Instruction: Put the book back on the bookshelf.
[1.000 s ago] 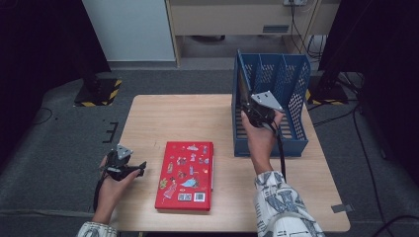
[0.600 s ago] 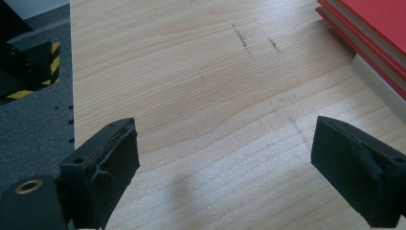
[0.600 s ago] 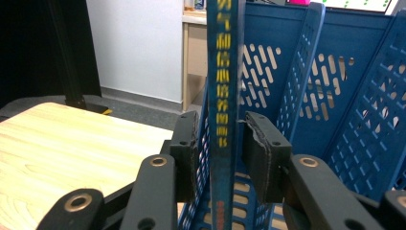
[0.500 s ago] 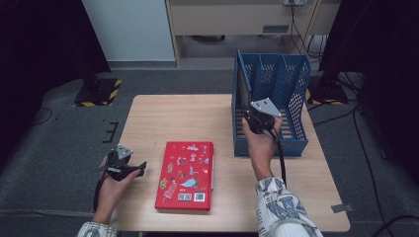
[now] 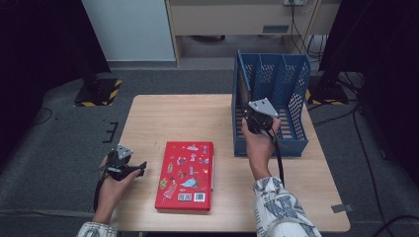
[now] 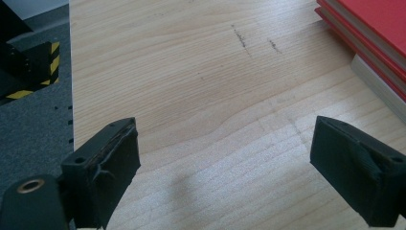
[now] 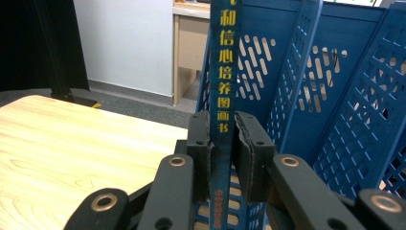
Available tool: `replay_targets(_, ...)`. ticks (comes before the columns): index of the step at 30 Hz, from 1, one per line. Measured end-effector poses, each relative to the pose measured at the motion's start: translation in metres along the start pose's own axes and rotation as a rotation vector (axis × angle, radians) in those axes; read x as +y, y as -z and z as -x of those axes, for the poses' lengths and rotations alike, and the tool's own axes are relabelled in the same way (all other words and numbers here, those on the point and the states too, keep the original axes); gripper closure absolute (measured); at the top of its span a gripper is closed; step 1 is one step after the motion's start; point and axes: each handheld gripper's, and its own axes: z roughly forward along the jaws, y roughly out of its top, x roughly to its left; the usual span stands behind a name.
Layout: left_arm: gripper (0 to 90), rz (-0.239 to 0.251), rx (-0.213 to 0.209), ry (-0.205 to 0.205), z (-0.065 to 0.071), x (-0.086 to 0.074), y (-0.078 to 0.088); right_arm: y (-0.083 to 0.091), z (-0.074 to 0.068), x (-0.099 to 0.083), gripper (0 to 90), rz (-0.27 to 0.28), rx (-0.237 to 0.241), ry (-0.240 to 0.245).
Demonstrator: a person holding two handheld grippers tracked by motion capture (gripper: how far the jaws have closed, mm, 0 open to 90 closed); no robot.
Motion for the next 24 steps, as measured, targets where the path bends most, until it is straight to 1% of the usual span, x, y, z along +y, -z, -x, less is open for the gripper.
replay_targets(7, 8.8, 0.003, 0.0, 0.006, -0.001, 0.0, 0.0, -0.003, -0.008, 0.004, 74.9, 0.007, 0.004, 0.004)
replay_targets(9, 8.8, 0.003, 0.0, 0.006, -0.001, 0.0, 0.0, -0.003, -0.012, 0.007, 74.1, 0.008, 0.008, 0.006)
replay_targets(13, 8.8, 0.005, 0.0, 0.006, -0.001, 0.0, 0.001, -0.005, -0.016, 0.008, 73.2, 0.008, 0.008, 0.003)
replay_targets(15, 8.8, 0.005, 0.001, 0.007, -0.001, 0.0, 0.001, -0.006, -0.018, 0.009, 72.6, 0.01, 0.009, 0.01)
replay_targets(22, 8.8, 0.005, 0.001, 0.007, -0.001, 0.0, 0.001, -0.006, -0.018, 0.008, 70.7, 0.012, 0.019, 0.008)
replay_targets(23, 8.7, 0.007, 0.0, 0.008, -0.001, 0.0, 0.001, -0.006, -0.017, 0.008, 64.5, 0.017, 0.037, 0.0)
replay_targets(24, 8.7, 0.007, 0.0, 0.008, -0.001, 0.0, 0.001, -0.006, -0.016, 0.008, 61.7, 0.018, 0.04, -0.001)
